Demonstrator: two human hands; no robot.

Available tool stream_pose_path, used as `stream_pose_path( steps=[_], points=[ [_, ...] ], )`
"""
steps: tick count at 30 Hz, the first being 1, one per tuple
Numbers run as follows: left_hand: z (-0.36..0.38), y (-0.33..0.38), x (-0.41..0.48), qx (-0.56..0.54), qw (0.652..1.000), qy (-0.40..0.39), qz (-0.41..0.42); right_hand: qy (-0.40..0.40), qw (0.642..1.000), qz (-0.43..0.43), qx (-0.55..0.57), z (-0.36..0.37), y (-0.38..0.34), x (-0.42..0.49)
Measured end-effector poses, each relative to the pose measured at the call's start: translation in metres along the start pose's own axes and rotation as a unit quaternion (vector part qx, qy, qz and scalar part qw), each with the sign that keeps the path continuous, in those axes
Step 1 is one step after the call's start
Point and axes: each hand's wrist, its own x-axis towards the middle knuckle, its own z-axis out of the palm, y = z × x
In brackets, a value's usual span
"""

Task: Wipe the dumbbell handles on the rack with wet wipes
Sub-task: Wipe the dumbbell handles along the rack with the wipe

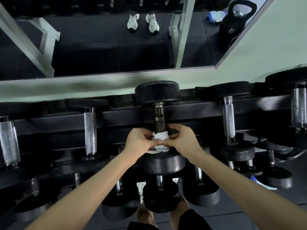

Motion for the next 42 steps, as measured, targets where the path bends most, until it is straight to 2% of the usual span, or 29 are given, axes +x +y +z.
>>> stream_pose_path(
  steps=[3,5,8,13,19,23,26,28,31,38,42],
  points=[
    [0.000,0.007,0.001,-0.105,0.993,0.037,-0.023,0.030,0.984,0.043,0.170,0.002,-0.003,0.000],
    [0.001,0.012,0.002,-0.161,0.985,0.049,-0.032,0.051,0.968,0.058,0.240,0.004,-0.004,0.001],
    [0.006,0.018,0.001,-0.206,0.977,0.053,-0.025,0.067,0.959,0.054,0.269,0.005,-0.008,0.006],
    [0.012,0.034,0.017,-0.273,0.954,0.119,-0.034,0.086,0.934,0.044,0.343,0.010,-0.030,0.026],
    [0.018,0.053,0.026,-0.295,0.938,0.179,-0.031,0.121,0.896,0.041,0.425,0.015,-0.049,0.036],
    [0.025,0.053,0.025,-0.307,0.923,0.233,-0.009,0.178,0.908,0.008,0.379,0.022,-0.047,0.035],
    [0.026,0.054,0.025,-0.290,0.924,0.250,-0.004,0.171,0.900,0.034,0.400,0.019,-0.047,0.038],
    [0.019,0.052,0.027,-0.265,0.940,0.216,-0.010,0.133,0.899,0.057,0.413,0.014,-0.044,0.042],
    [0.007,0.050,0.029,-0.207,0.966,0.155,-0.005,0.098,0.923,0.048,0.369,0.007,-0.040,0.044],
    [0.010,0.023,0.006,-0.166,0.982,0.082,-0.024,0.049,0.973,0.050,0.219,0.003,-0.011,0.024],
    [0.011,0.004,-0.005,-0.042,0.998,0.039,-0.013,-0.010,0.990,0.046,0.137,-0.004,0.004,0.010]
  ],
)
